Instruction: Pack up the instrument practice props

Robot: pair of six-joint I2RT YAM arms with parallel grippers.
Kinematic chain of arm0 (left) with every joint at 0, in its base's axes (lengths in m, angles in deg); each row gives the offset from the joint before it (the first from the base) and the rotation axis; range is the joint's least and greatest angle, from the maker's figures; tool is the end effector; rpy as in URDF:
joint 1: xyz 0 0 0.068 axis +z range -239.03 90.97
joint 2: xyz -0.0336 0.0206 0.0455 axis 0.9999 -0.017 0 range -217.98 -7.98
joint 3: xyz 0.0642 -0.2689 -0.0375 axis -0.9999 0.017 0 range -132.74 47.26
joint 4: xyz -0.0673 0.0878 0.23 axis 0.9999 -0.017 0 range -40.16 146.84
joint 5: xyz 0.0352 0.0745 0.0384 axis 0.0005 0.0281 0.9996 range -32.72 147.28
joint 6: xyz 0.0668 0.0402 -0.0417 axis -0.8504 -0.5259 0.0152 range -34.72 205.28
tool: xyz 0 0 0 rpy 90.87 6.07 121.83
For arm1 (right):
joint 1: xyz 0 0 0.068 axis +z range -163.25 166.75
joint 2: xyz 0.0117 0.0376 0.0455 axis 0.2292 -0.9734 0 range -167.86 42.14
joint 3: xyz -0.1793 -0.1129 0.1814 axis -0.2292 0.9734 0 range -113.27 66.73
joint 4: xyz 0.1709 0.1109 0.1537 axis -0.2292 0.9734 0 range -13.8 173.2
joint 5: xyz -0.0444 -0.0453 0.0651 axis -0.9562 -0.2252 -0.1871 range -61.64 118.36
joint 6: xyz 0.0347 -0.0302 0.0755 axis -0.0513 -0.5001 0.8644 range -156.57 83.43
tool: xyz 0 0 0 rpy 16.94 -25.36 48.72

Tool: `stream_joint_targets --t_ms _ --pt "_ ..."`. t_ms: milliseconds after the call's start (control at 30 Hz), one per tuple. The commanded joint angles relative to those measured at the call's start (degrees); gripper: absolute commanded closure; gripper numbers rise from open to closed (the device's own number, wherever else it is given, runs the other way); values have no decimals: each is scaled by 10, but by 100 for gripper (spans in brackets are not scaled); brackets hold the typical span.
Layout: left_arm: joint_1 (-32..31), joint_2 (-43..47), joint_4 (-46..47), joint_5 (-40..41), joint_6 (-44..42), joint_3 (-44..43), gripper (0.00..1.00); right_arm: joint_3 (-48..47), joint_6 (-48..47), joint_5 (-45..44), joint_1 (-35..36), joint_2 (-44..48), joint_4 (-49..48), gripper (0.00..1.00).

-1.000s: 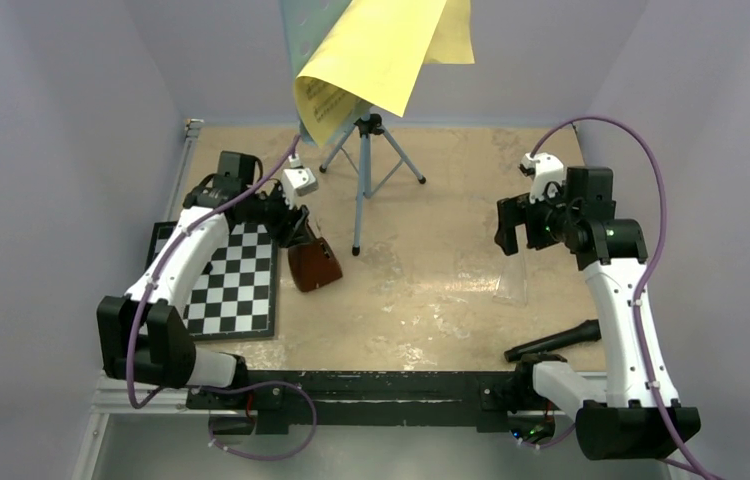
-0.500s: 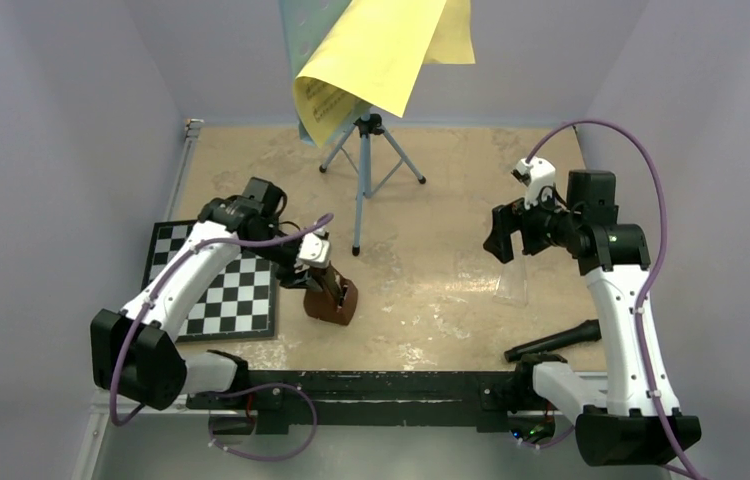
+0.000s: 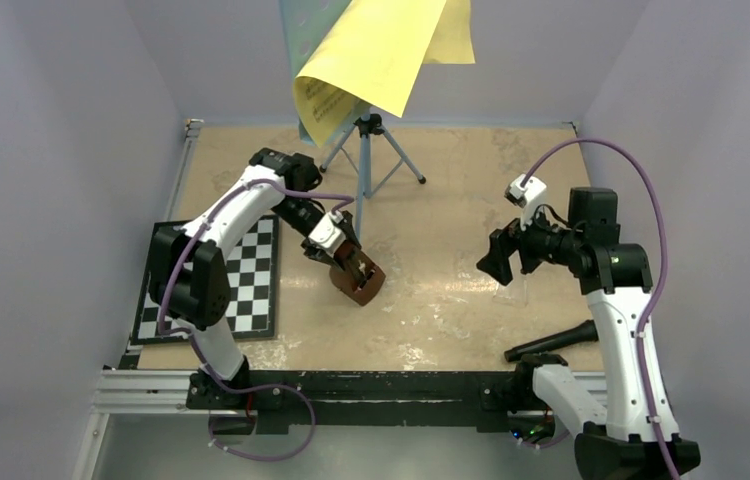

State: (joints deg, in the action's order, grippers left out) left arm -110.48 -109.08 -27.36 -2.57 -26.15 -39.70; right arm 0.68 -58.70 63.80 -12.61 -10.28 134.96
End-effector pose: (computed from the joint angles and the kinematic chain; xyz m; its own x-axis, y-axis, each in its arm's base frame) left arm 0.2557 -0.1734 0.2665 0.3987 0.3457 -0.8494 0.8328 -0.5244 0.1775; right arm 0.1695 0.0474 0.3443 -0.4991 -0.3124 -0.8083 -0.6542 0.7475 0.1150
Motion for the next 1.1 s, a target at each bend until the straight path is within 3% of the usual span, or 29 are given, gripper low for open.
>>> stream_joint_targets --t_ms 0,100,200,267,300,333,500,633,733,933,1067 --pt "-24 5 -109 -60 -112 -36 100 20 -45 63 0 10 -11 6" --pt "-30 2 -108 -41 -108 -26 91 33 -48 78 1 9 -34 5" --pt "-32 0 -108 -28 -90 -25 72 25 -48 85 1 -9 -38 5" --pt "-34 -1 -101 -18 -65 -25 40 19 -49 91 1 -20 -40 4" --pt "-35 0 -97 -16 -55 -27 9 19 -45 94 1 -25 -44 3" --pt "-35 -1 -94 -14 -52 -28 2 20 -37 97 1 -29 -51 2" --pt "-36 23 -42 -24 -9 -15 1 16 -28 130 2 -47 -61 1" --pt "-36 61 -12 -21 15 8 1 36 -79 153 5 -31 -68 1" --pt "-36 126 93 -24 119 64 1 64 -106 165 18 -20 -99 2" --pt "-39 181 283 9 252 173 3 62 -106 138 118 -76 -145 6" --pt "-36 160 316 15 289 169 7 54 -110 134 169 -120 -185 7"
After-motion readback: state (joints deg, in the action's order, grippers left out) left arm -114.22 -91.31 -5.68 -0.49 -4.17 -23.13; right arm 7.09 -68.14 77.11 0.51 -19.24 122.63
